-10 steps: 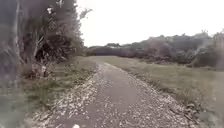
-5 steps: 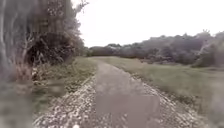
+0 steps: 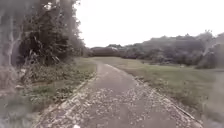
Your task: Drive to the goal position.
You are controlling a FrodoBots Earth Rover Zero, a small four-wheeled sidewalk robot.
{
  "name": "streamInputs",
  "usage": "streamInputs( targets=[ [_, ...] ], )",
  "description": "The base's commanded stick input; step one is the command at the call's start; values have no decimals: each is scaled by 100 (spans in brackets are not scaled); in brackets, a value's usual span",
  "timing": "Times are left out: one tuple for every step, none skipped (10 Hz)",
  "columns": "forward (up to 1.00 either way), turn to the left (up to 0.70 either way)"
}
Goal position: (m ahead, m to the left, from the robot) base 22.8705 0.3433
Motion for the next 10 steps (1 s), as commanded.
streamInputs(
  targets=[
    [100, 0],
    [100, 0],
    [100, 1],
    [100, 8],
    [100, 29],
    [100, 31],
    [100, 20],
    [100, 10],
    [100, 3],
    [100, 3]
  ],
)
